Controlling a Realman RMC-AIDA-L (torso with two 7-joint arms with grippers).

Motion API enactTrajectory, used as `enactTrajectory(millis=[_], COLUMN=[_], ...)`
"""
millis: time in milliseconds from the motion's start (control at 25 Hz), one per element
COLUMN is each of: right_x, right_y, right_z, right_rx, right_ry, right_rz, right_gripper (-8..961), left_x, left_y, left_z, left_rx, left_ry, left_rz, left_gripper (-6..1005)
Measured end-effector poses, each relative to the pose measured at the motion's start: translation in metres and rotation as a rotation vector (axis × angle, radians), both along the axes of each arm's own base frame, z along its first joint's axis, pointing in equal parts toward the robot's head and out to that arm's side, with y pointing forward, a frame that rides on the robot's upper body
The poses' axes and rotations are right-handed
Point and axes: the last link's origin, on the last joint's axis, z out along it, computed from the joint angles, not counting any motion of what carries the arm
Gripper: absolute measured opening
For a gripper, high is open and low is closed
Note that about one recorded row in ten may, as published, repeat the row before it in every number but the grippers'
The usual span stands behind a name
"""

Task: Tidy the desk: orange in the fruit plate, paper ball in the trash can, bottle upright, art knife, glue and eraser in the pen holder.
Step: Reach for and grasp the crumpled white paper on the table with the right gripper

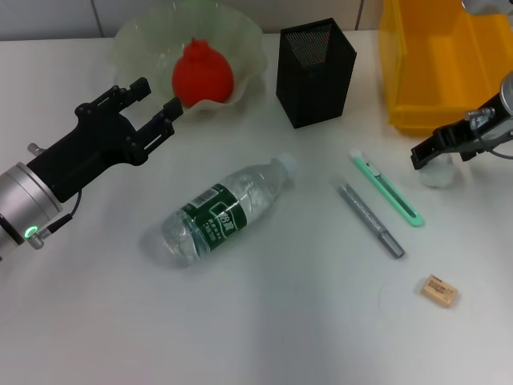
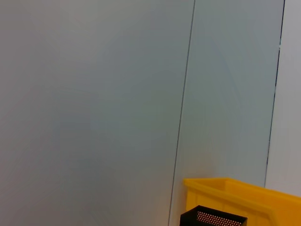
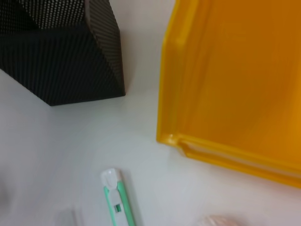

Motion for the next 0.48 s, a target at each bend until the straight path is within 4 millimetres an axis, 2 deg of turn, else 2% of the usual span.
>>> enactTrajectory(millis=[480], right_x=[0.001], right_y=[0.005], right_z=[-0.011], right_rx=[-0.012], right_ry=[-0.004], right_rz=[0.007], right_gripper=[792], left_x=[0.000], left_y=[-0.001], left_z=[-0.001], left_rx=[-0.005], left_ry=[-0.003], left_rz=[0.003], left_gripper=[603])
